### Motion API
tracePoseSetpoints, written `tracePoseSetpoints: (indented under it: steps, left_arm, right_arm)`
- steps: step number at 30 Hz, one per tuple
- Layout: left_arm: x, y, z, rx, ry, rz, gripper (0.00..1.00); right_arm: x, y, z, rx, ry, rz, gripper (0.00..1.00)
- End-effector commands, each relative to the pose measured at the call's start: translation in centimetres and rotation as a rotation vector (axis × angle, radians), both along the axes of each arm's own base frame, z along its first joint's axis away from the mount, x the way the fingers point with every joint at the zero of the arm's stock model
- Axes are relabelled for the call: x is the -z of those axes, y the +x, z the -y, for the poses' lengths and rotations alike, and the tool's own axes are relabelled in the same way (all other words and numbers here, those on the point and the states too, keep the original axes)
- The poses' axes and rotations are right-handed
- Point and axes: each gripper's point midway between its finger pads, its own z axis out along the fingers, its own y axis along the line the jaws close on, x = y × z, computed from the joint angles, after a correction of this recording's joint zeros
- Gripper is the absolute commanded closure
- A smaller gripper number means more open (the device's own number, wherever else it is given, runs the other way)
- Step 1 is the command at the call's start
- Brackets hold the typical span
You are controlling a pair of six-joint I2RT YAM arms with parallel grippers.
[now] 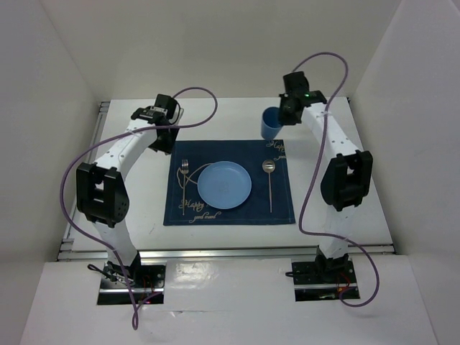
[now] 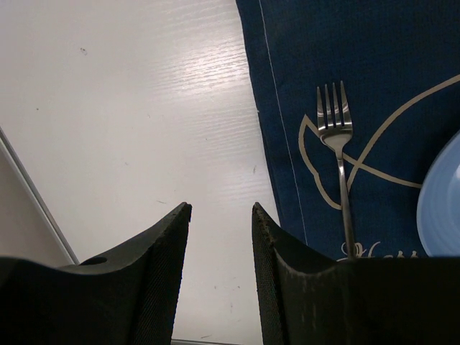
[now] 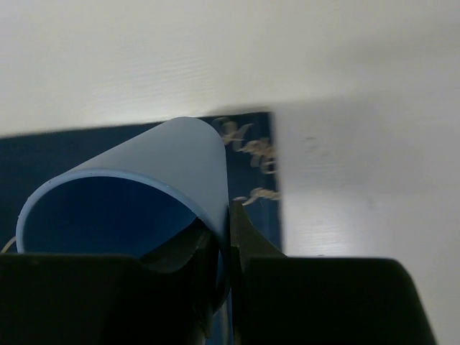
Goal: Set the dinner table for one person
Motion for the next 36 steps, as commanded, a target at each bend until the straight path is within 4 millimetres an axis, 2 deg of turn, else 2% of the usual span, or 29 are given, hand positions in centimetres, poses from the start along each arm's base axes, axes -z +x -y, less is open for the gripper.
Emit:
tracePoseSetpoints:
  steps: [1,2,3,5,8,11,14,16,18,21,25,27,29,31,33,34,36]
  left_arm:
    - [0.1,-0.2,-0.4,-0.017,0.005,-0.011,0.53]
    - [0.6,-0.4,-0.5,-0.017,0.01,-0.03,0.53]
    - [0.3,-0.2,-0.4,-0.017,0.008,-0.022,0.53]
    - [0.3,-0.2,-0.4,-0.026,0.004,-0.02,0.53]
    - [0.3,-0.2,-0.2,-0.022,-0.005,-0.022,0.53]
    - [0.3,-0.2,-0.2,-0.022,-0.005,-0.022,0.53]
    - [0.7,-0.2,-0.2,-0.022,-0.002,-0.031,0.53]
    - [1.0,-0.2,-0.2,-0.022,0.0,-0.04,0.53]
    - [1.4,-0.4,-0.3,-0.022,0.005,-0.059,0.53]
    - [1.2,-0.2,-0.2,-0.022,0.003,-0.051,0.53]
    - [1.2,-0.2,-0.1,-0.018,-0.005,-0.053,0.53]
    - [1.5,-0.4,-0.1,-0.018,-0.003,-0.062,0.53]
    - [1.5,-0.4,-0.1,-0.018,-0.003,-0.062,0.53]
    - [1.5,-0.4,-0.1,-0.01,0.001,-0.063,0.53]
    - [1.5,-0.4,-0.2,-0.01,0.001,-0.063,0.53]
    - [1.4,-0.4,-0.3,-0.014,0.01,-0.061,0.53]
    - [1.0,-0.4,-0.6,-0.02,0.02,-0.049,0.53]
  right_arm:
    - [-3.1,-0.1,-4.0,-0.103,0.022,0.062,1.0]
    - [-1.4,-0.3,-4.8,-0.111,0.019,0.01,1.0]
    - [-1.5,-0.2,-6.2,-0.139,0.019,0.011,1.0]
    - [0.1,-0.3,-7.4,-0.153,0.016,-0.03,1.0]
    - [0.9,-0.5,-8.6,-0.172,0.026,-0.058,1.0]
    - [2.2,-1.0,-8.9,-0.184,0.032,-0.104,1.0]
    - [2.6,-1.5,-9.7,-0.216,0.073,-0.125,1.0]
    - [4.3,-2.0,-9.7,-0.218,0.069,-0.181,1.0]
    - [4.9,-2.2,-9.7,-0.217,0.063,-0.208,0.99]
    - [5.8,-2.2,-9.7,-0.215,0.058,-0.234,0.9]
    - [5.6,-2.0,-9.7,-0.215,0.059,-0.231,0.79]
    - [4.8,-1.6,-9.9,-0.217,0.064,-0.204,0.71]
    - [4.0,-1.1,-10.0,-0.226,0.064,-0.179,0.6]
    - [3.0,-0.8,-10.1,-0.227,0.068,-0.16,0.43]
    - [0.8,-0.4,-10.0,-0.222,0.069,-0.105,0.3]
    - [-1.0,-0.3,-9.8,-0.217,0.068,-0.064,0.22]
    - [-3.6,-0.1,-8.5,-0.18,0.071,-0.001,0.12]
